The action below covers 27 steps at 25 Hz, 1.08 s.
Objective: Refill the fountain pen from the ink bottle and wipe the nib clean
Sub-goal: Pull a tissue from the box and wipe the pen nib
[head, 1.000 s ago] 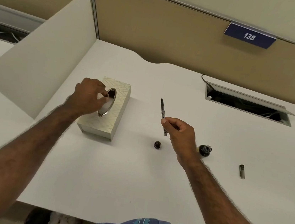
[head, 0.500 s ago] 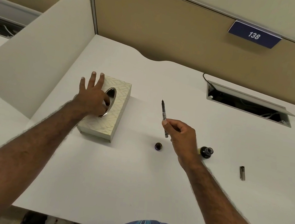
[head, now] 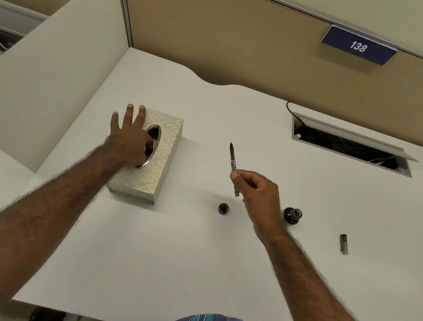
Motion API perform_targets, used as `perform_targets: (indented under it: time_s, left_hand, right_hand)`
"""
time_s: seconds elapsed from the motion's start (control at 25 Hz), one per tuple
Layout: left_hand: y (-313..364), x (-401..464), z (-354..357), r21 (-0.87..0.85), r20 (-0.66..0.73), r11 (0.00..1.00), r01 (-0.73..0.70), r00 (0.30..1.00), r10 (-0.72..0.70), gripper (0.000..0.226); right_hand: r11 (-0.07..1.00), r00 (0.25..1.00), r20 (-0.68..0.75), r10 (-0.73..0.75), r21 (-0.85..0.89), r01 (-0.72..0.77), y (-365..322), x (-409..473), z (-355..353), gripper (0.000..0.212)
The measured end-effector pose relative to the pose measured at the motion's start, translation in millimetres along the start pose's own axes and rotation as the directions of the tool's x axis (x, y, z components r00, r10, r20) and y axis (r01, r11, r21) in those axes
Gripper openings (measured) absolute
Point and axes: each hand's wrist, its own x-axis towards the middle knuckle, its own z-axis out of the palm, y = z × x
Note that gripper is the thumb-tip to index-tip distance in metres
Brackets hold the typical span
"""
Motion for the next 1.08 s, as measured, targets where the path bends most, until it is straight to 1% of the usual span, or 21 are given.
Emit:
perform_targets:
  time_s: [0.36, 0.48, 0.64, 1.08]
  left_hand:
    - [1.3, 1.9, 0.6, 0.03, -0.018, 1.0, 0.0, 1.0, 0.001, 0.017]
    - [2.6, 3.6, 0.7, 0.06, -0.011, 0.998, 0.008, 1.0, -0.008, 0.015]
    - [5.6, 4.7, 2.4, 0.121, -0.043, 0.992, 0.025, 0.999, -0.02, 0.016]
    - [5.8, 9.6, 4.1, 0.125, -0.09, 0.991, 0.049, 0.995, -0.038, 0.026]
  right_hand:
    - [1.0, 1.0, -0.006, 0.009, -0.001, -0.009, 0.3, -1.5, -3.1, 0.014]
    - [1.0, 1.0, -0.01, 0.009, 0.003, -0.009, 0.2, -2.0, -2.2, 0.013]
    - [1.0, 1.0, -0.016, 0.013, 0.0, -0.013, 0.8, -2.8, -3.7, 0.015]
    - [1.0, 1.0, -0.019, 0.019, 0.015, -0.019, 4.9, -3.3, -5.6, 0.016]
